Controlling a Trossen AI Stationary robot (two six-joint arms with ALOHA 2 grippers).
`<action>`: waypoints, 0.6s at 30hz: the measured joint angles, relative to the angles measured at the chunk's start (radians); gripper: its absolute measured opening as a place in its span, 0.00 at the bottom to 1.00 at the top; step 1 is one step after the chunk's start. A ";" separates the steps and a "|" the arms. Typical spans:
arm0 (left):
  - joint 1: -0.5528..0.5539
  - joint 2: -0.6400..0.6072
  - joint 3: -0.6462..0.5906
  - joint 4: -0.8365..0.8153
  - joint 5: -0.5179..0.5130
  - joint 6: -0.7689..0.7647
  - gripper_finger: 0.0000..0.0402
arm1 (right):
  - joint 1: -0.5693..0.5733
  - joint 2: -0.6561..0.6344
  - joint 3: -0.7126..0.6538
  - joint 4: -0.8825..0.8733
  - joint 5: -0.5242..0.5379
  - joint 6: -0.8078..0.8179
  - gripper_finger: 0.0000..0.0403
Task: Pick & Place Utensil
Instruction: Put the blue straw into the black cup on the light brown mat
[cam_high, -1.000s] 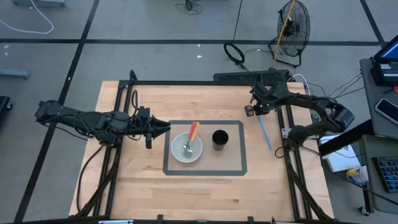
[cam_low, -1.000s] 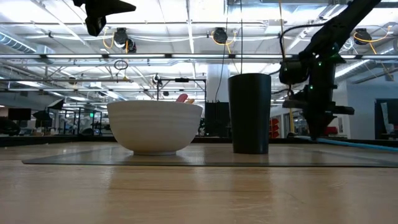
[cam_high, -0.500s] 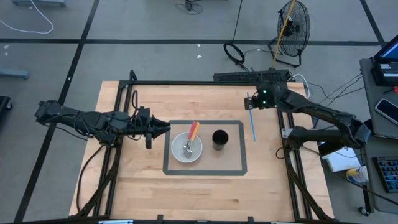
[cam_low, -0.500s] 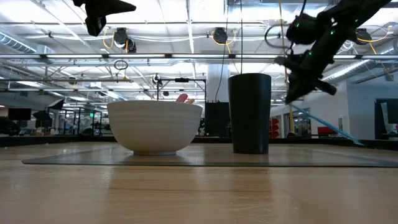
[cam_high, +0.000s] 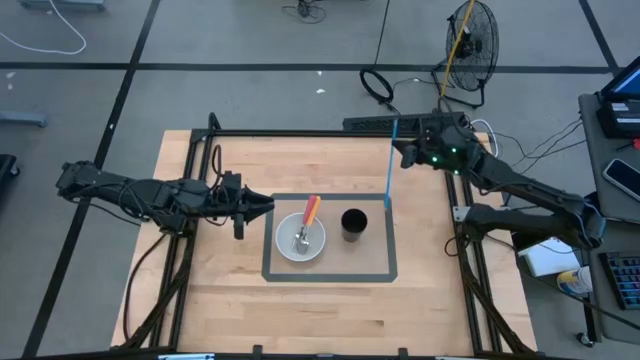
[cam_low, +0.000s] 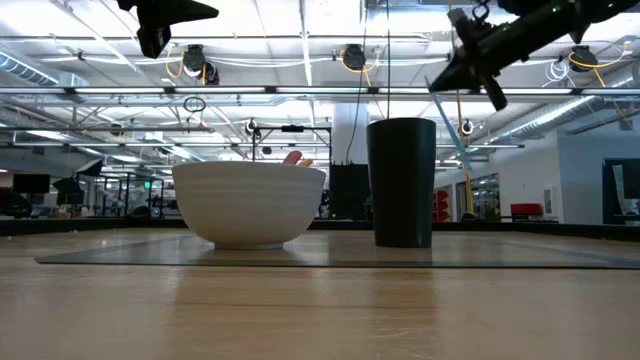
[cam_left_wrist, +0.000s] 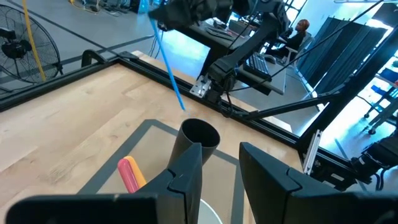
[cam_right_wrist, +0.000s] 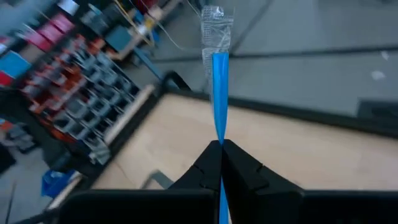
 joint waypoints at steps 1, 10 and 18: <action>0.000 0.000 0.000 0.000 0.000 0.000 0.28 | 0.002 -0.007 0.000 0.020 0.000 -0.009 0.00; 0.000 0.000 0.000 0.000 0.024 -0.004 0.28 | 0.036 -0.021 0.033 0.160 0.025 -0.108 0.00; 0.000 0.000 0.000 0.001 0.026 -0.009 0.28 | 0.069 -0.020 0.102 0.236 0.023 -0.115 0.00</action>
